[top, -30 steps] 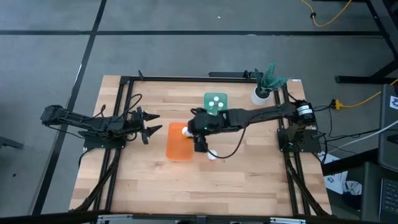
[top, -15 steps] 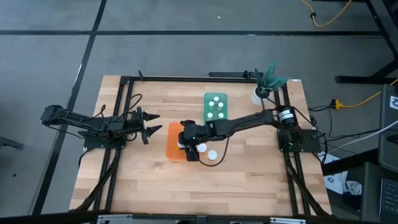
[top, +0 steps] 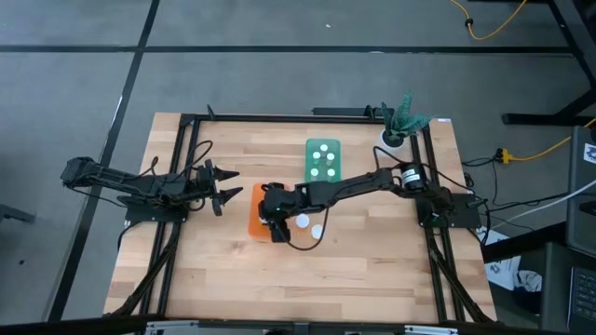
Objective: Pick and place medicine bottles into bin by pill shape (circle, oval)
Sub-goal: Put the large orange medicine bottle into the orange bin
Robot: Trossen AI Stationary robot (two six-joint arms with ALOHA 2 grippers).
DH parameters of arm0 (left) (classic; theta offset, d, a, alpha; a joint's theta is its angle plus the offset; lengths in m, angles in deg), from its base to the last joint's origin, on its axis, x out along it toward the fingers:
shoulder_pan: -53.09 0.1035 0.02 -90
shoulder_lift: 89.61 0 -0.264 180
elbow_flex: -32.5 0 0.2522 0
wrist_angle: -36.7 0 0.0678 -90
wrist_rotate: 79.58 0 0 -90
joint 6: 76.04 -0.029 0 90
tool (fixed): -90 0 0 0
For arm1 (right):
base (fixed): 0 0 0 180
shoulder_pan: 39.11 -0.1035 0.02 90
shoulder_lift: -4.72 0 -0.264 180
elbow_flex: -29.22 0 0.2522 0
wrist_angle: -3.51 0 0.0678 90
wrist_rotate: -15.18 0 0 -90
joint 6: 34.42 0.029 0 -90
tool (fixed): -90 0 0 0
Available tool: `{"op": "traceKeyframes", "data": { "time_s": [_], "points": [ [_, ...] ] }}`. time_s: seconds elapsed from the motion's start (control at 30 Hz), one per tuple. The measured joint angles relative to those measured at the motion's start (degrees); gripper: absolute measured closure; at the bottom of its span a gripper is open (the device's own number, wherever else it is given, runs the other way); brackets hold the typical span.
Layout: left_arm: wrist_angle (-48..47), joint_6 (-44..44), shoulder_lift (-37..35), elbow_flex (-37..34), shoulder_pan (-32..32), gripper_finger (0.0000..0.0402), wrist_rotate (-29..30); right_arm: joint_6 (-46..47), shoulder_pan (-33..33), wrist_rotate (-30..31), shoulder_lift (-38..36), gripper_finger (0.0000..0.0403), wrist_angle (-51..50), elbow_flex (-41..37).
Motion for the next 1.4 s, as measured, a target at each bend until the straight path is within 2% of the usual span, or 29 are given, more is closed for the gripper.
{"op": "traceKeyframes", "data": {
  "time_s": [0.27, 0.5, 0.63, 0.77, 0.87, 1.0, 1.2, 1.4],
  "points": [
    [0.0, 0.0, 0.0, 0.02, -0.01, 0.0139, 0.0, -0.02, -0.13, -1.42, 0.01, 0.0153, -0.14, 0.18],
    [0.0, 0.01, 0.0, 0.0, -0.01, 0.0139, 0.0, 0.21, -0.15, -1.49, 0.01, 0.0145, 0.05, 0.23],
    [0.0, -0.01, -0.01, 0.01, 0.02, 0.0139, -0.02, 0.28, -0.19, -1.4, -0.65, 0.0145, -5.93, 4.45],
    [-0.11, -0.01, 0.0, 0.0, 0.02, 0.0139, -0.02, 2.0, -0.86, 1.59, -2.2, 0.0144, -19.96, 13.37],
    [-0.27, 0.02, 0.0, 0.0, -0.01, 0.0139, -0.03, 4.92, -2.1, 4.49, -2.57, 0.0144, -34.83, 20.3],
    [-0.56, 0.02, 0.0, 0.0, -0.01, 0.0139, -0.02, 5.47, -4.25, 5.03, -2.79, 0.0144, -56.06, 27.56],
    [-1.12, 0.07, 0.0, 0.0, -0.01, 0.0139, -0.04, 7.14, -6.85, 5.14, -2.97, 0.0144, -73.17, 27.34],
    [-1.43, 0.19, 0.0, 0.01, -0.01, 0.0139, -0.02, 6.64, -9.47, 4.31, -6.79, 0.0144, -72.64, 18.84]
  ]
}}
